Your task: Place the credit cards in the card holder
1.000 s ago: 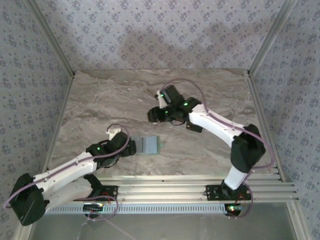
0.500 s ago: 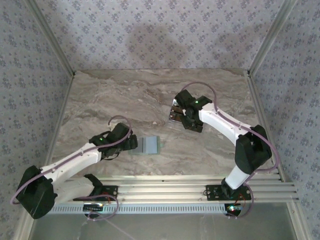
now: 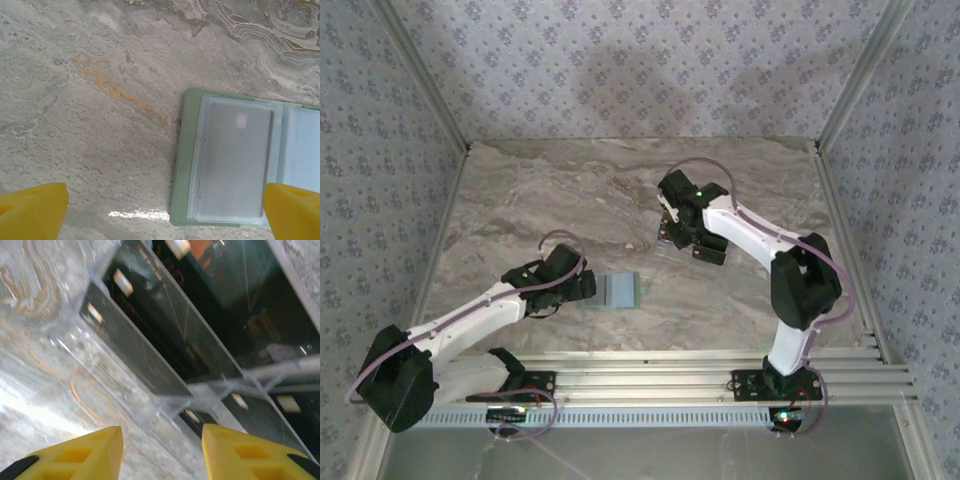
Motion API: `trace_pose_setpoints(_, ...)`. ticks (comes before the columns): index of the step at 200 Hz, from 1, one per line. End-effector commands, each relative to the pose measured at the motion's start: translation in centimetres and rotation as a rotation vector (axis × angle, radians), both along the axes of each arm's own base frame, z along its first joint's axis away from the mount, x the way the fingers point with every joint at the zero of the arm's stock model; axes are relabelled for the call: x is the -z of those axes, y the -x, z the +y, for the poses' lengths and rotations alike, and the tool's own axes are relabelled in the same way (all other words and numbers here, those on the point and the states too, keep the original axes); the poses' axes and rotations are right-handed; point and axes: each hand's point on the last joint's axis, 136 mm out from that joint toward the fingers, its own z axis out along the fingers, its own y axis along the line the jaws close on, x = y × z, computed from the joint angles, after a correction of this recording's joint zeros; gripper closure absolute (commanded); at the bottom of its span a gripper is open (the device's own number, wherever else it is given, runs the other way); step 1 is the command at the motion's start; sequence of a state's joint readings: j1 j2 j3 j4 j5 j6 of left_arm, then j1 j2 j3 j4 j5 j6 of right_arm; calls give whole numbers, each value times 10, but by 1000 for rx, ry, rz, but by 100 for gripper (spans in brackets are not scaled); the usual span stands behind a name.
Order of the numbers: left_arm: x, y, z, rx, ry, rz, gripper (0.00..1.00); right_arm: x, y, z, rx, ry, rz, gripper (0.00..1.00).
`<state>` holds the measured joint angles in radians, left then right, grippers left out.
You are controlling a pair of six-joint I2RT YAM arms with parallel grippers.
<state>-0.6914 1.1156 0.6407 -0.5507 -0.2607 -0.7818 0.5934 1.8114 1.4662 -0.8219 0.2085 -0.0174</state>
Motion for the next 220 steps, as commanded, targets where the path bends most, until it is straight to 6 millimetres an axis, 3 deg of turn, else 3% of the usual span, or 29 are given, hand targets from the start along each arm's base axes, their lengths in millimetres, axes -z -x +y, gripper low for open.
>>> trace_pose_setpoints(1,-6,-2,0,9,-4,3,0,0,-10,12,-54,3,12,53)
trace_pose_setpoints(84,-3,-3,2,2,5,14,0,17,-33,15,-84,103,17,55)
trace_pose_setpoints(167,-2,-2,2,-7,20,16,0,34,-21,19,-124,138,63,60)
trace_pose_setpoints(220,-1,-2,2,-7,21,16,0,30,-17,21,-139,136,63,69)
